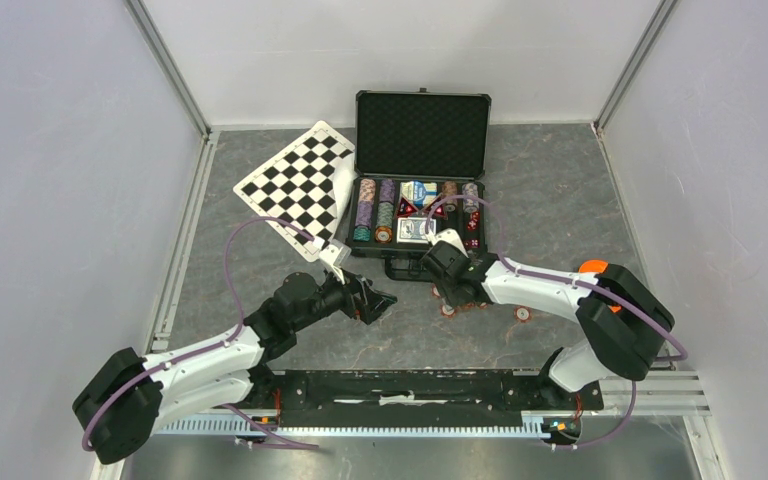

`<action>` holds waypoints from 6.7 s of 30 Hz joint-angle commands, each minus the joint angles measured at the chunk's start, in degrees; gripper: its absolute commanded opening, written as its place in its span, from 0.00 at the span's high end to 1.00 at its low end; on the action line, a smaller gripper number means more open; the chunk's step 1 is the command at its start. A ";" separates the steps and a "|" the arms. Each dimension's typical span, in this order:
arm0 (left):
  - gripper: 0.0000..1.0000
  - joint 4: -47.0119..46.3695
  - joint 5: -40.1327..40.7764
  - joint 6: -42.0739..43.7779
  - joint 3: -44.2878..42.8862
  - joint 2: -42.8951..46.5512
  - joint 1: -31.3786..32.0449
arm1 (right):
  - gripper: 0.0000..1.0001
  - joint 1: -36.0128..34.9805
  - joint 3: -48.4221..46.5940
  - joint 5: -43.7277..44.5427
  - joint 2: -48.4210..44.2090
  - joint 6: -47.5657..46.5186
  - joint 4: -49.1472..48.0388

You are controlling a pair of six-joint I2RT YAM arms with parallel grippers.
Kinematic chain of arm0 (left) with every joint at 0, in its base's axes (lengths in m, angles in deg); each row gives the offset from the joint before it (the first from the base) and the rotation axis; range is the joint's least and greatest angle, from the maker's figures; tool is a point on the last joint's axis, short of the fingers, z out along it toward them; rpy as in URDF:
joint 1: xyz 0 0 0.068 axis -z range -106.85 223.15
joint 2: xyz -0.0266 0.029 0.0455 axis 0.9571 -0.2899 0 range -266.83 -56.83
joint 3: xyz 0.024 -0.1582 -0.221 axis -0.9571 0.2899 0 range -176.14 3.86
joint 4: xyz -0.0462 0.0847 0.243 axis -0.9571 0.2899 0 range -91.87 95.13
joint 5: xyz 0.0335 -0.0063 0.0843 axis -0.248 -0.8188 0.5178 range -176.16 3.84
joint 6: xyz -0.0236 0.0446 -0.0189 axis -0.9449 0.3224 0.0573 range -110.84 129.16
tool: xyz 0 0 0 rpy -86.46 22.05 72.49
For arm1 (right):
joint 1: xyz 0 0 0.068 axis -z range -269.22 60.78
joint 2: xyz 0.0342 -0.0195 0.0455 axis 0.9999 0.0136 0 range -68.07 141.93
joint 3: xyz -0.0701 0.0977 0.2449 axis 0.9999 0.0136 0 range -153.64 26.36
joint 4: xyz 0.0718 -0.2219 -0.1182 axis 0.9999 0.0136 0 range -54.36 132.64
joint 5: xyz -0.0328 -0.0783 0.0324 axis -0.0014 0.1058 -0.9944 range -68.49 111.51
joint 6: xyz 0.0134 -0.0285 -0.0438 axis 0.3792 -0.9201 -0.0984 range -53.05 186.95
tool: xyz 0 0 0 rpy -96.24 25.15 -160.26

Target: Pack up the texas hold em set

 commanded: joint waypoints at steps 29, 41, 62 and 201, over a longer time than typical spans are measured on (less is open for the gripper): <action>0.00 -4.41 -4.58 0.77 0.67 0.43 -0.21 | 0.25 25.62 13.59 -10.05 -26.22 5.19 9.24; 0.00 -4.51 -5.54 0.59 0.82 1.42 -0.21 | 0.38 31.98 15.52 -13.60 -23.64 2.76 8.19; 0.00 -4.59 -5.78 0.64 0.93 2.48 -0.21 | 0.43 41.51 17.93 -22.40 -17.58 -2.16 6.39; 0.00 -2.12 -5.28 0.98 0.98 5.45 -0.21 | 0.05 54.57 8.57 -17.30 -22.25 -5.11 13.83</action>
